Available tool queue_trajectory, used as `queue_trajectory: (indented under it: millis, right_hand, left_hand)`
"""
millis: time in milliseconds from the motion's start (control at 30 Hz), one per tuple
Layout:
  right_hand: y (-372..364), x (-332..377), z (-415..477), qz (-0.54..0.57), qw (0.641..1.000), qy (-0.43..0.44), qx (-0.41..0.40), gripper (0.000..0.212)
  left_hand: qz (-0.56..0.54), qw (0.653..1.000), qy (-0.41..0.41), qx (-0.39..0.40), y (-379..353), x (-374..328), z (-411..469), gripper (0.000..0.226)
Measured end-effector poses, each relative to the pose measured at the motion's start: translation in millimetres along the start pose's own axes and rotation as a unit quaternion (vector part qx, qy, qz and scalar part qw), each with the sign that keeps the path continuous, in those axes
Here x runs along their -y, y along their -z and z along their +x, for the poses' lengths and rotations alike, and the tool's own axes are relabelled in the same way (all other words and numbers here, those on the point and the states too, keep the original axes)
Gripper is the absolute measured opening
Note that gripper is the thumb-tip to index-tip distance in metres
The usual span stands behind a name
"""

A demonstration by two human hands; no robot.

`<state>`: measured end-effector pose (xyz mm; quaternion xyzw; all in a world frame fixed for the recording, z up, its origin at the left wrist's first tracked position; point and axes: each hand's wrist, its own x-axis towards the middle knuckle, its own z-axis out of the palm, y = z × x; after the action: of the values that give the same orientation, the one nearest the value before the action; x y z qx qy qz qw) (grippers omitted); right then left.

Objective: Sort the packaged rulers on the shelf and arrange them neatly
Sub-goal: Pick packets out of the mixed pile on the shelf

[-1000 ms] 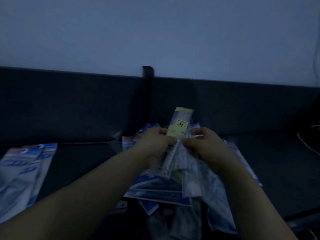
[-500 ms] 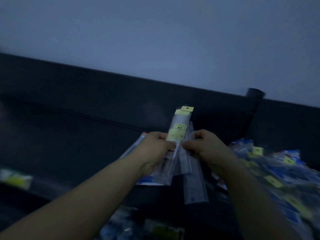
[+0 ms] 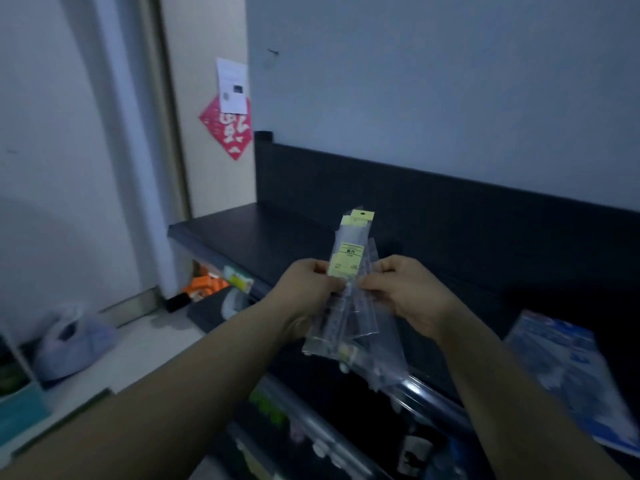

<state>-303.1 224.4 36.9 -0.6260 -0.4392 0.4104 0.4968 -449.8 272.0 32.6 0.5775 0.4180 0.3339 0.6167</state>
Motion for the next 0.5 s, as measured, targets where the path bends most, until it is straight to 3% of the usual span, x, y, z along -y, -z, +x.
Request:
queue_trajectory:
  millis: [267, 500]
  right_hand:
    - [-85.1, 14.3, 85.7, -0.044, 0.998, 0.028, 0.023, 0.011]
    - [-120.6, 20.0, 181.3, -0.048, 0.998, 0.018, 0.038, 0.009]
  left_hand:
    - [0.049, 0.994, -0.005, -0.096, 90.1, -1.8, 47.9, 0.019]
    - [0.045, 0.992, -0.009, -0.115, 136.8, -6.5, 121.1, 0.015]
